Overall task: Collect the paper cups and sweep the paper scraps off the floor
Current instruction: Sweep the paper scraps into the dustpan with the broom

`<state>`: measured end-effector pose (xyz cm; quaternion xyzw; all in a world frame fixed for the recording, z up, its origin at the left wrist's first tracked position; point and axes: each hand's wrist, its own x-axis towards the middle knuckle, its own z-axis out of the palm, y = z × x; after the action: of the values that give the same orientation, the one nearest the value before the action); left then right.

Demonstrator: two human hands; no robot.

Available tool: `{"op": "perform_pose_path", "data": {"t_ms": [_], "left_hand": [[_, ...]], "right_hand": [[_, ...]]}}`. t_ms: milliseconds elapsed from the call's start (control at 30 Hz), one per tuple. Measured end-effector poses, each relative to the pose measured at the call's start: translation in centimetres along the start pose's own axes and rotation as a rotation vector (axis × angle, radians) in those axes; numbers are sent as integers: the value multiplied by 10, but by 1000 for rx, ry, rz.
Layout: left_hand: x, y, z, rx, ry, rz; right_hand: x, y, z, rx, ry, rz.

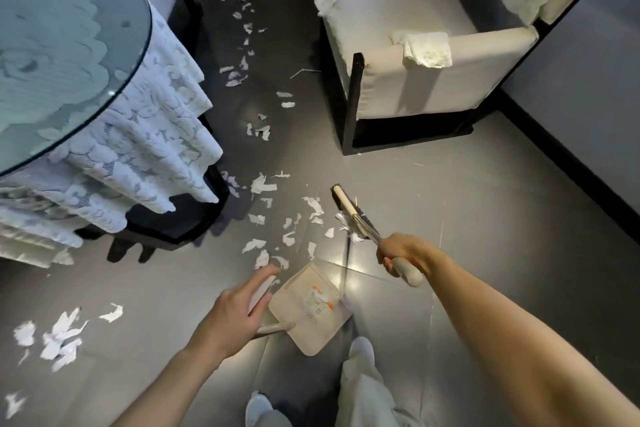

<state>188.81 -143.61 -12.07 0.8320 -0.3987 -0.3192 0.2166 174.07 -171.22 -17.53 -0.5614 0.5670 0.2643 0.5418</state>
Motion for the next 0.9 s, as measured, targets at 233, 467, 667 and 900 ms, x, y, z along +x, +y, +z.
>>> {"op": "perform_pose_path", "data": {"t_ms": [233,467,667,900], "left_hand": [[-87,-75,-37,-27,55,-34],[-140,-141,-68,-129,185,-128],[-144,-173,-91,-134,218,-181],[-98,-187,-103,-115,216,-229]], "right_hand": [[-40,-2,127,-128,-75,15],[-94,-17,194,-49,-35,-83],[-105,-34,174,-3,24,-6],[-84,-42,181,-128,103,-116]]}}
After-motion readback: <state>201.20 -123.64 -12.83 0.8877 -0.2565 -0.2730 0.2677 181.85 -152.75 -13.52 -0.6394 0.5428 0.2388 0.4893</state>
